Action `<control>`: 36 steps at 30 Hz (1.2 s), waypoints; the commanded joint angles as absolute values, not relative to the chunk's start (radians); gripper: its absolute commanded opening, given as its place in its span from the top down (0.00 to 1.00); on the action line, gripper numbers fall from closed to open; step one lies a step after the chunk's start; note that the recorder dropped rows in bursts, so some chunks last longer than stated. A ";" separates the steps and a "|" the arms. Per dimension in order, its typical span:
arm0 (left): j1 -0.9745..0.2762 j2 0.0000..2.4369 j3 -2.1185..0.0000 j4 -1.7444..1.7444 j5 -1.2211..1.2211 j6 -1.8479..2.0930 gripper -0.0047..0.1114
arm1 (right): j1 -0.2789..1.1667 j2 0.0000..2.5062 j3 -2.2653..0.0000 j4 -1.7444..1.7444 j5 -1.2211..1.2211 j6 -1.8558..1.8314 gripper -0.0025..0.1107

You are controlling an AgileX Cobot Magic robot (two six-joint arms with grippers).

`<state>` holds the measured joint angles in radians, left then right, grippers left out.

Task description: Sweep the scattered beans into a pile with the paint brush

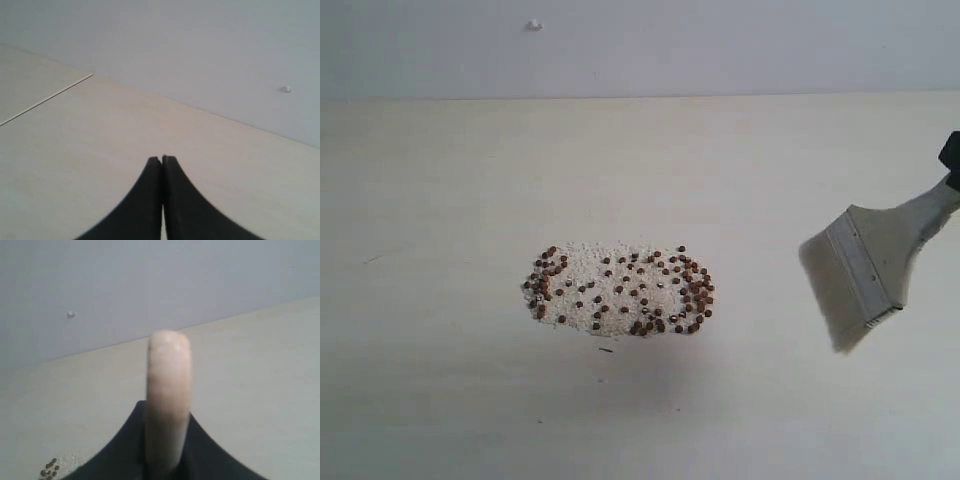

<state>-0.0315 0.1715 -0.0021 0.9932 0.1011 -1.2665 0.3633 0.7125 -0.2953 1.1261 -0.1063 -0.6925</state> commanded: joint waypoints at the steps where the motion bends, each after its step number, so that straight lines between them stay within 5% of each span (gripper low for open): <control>1: -0.030 0.164 0.000 0.982 0.112 -1.263 0.96 | 0.360 0.713 -0.310 1.114 -0.099 -0.677 0.98; 32: -0.030 0.164 0.000 0.982 0.112 -1.263 0.96 | 0.360 0.648 -0.307 1.116 -0.216 -0.731 0.98; 36: -0.030 0.164 0.000 0.982 0.112 -1.263 0.96 | 0.360 0.625 -0.305 0.898 -0.175 -0.607 0.98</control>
<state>-0.0315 0.1715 -0.0021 0.9932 0.1052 -1.2641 0.3633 0.6420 -0.2999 1.0610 -0.1954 -0.7037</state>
